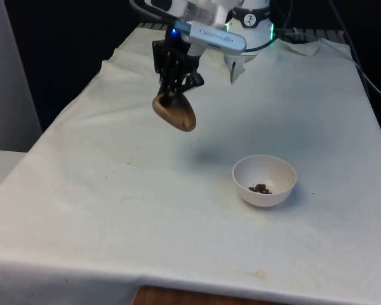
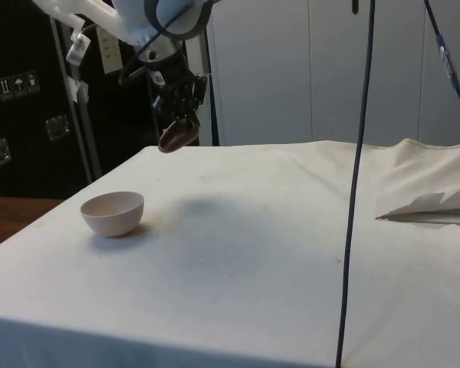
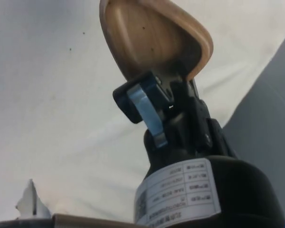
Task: Pour the coffee beans from the cup into the bowl.
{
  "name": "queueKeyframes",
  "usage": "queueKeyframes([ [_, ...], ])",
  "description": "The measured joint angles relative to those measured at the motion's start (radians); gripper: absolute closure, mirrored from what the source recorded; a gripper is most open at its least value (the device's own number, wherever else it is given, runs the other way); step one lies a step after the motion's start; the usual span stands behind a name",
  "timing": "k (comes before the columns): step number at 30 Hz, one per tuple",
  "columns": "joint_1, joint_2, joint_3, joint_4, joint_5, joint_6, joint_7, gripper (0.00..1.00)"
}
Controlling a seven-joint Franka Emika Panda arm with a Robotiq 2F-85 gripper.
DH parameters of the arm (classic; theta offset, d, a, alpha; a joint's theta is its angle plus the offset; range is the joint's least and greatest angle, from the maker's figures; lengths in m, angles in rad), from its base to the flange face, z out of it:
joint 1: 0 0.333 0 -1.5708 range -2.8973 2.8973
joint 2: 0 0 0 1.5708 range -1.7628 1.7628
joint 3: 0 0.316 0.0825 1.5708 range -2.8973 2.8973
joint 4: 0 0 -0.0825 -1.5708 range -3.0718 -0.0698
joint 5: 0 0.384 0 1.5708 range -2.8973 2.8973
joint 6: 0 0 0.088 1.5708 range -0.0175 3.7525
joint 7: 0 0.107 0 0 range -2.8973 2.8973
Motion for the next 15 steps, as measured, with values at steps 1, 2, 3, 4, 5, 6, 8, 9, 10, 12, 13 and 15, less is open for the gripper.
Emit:
queueKeyframes([
  [1, 0.0, 0.0, -0.006, -0.004, 0.016, 0.008, -0.013, 1.0],
  [2, 0.0, 0.0, -0.008, -0.006, 0.023, 0.013, -0.018, 1.0],
  [3, 0.0, 0.0, -0.011, -0.008, 0.03, 0.019, -0.023, 1.0],
  [4, 0.0, 0.0, -0.011, -0.008, 0.03, 0.019, -0.023, 1.0],
  [5, 0.0, 0.0, -0.014, -0.011, 0.038, 0.023, -0.029, 1.0],
  [6, 0.0, 0.0, -0.017, -0.013, 0.046, 0.028, -0.036, 1.0],
  [8, 0.0, 0.0, -0.023, -0.016, 0.063, 0.036, -0.049, 1.0],
  [9, 0.0, 0.0, -0.025, -0.017, 0.071, 0.039, -0.056, 1.0],
  [10, 0.0, 0.0, -0.032, -0.02, 0.088, 0.044, -0.071, 1.0],
  [12, 0.0, 0.0, -0.036, -0.023, 0.097, 0.049, -0.078, 1.0],
  [13, 0.0, 0.001, -0.041, -0.026, 0.105, 0.058, -0.086, 1.0],
  [15, 0.0, 0.004, -0.051, -0.034, 0.12, 0.078, -0.103, 1.0],
])
